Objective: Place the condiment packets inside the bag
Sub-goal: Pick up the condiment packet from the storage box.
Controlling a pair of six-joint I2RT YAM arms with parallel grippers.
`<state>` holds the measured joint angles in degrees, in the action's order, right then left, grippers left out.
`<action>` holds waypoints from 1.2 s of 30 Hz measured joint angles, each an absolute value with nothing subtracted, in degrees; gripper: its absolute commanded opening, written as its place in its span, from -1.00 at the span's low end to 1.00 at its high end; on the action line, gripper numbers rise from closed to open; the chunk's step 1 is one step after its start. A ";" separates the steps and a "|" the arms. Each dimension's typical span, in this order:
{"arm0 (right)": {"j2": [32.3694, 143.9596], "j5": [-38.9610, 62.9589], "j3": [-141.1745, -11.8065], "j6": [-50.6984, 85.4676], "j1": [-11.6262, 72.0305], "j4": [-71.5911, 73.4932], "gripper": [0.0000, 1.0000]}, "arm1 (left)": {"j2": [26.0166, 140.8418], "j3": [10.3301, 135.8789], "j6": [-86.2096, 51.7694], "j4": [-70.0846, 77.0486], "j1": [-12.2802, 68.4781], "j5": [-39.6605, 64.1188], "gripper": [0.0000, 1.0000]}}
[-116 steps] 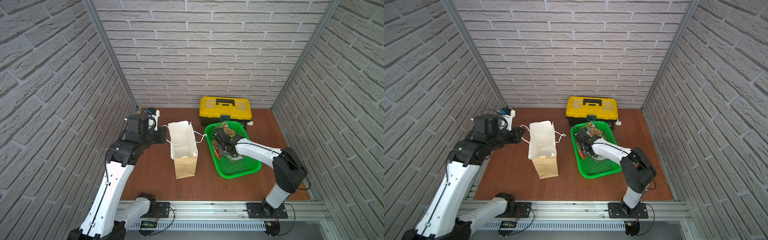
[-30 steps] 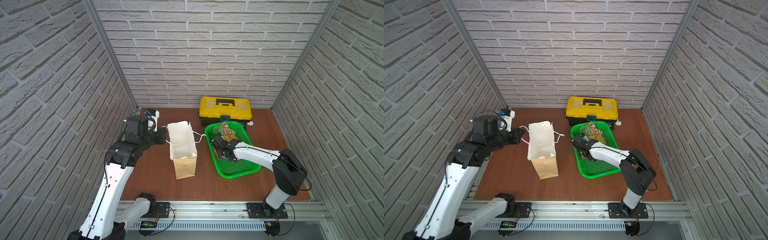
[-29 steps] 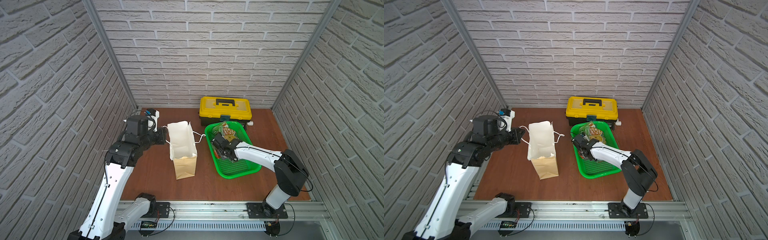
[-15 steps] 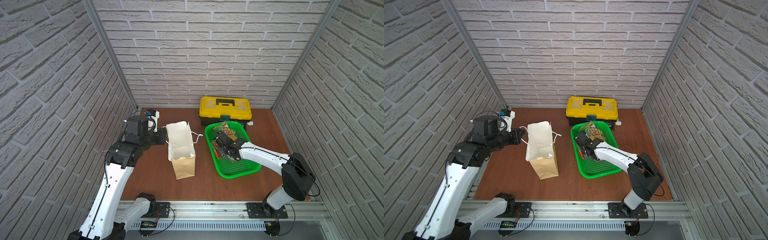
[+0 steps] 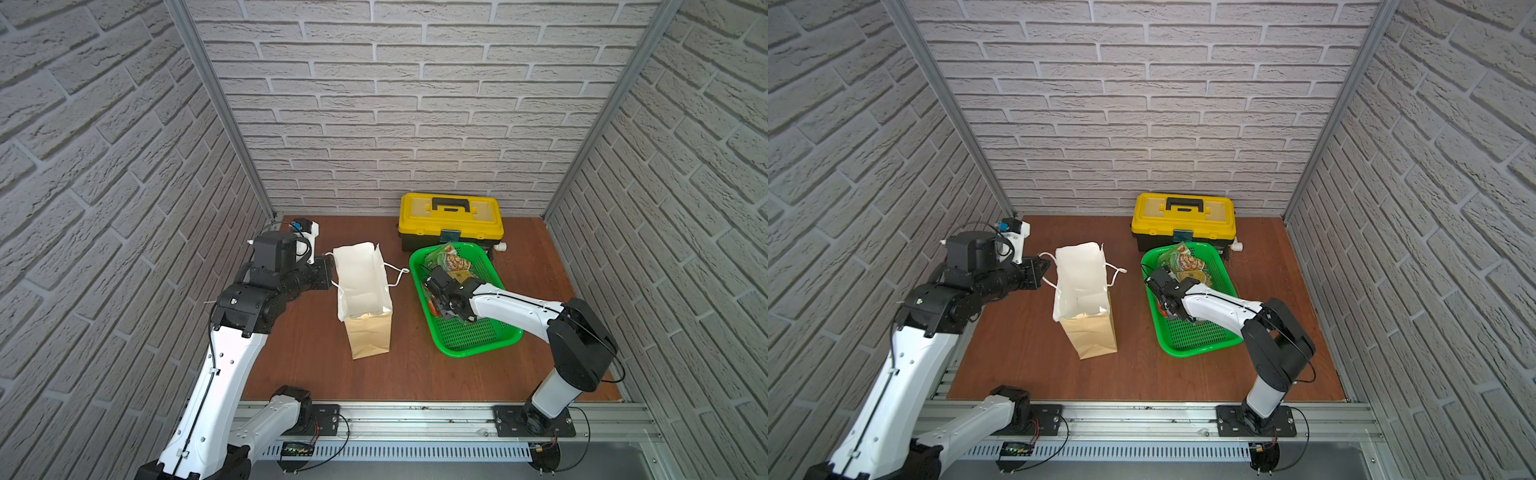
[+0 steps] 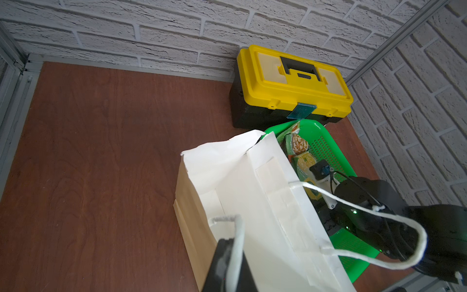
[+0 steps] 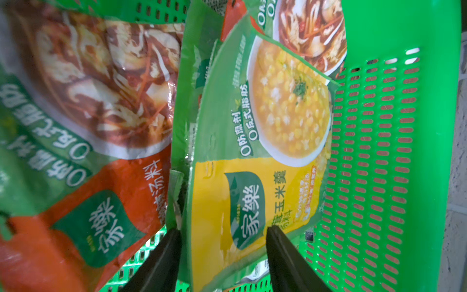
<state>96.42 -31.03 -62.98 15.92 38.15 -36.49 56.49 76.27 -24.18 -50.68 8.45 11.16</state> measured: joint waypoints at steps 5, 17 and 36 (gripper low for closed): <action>95.55 -32.45 -62.96 16.62 36.97 -36.82 -0.14 | 56.49 76.27 -24.18 -50.68 8.45 11.16 -0.87; 94.67 -30.52 -62.96 16.08 33.30 -36.60 -0.19 | 56.49 76.27 -24.18 -50.68 8.45 11.16 -0.87; 88.68 -24.40 -62.92 14.83 32.84 -35.53 -0.94 | 56.29 76.27 -24.16 -50.83 8.45 11.18 -0.87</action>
<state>88.68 -24.40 -62.92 14.83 32.84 -35.53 56.29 76.27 -24.16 -50.83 8.45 11.18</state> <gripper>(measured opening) 0.062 0.068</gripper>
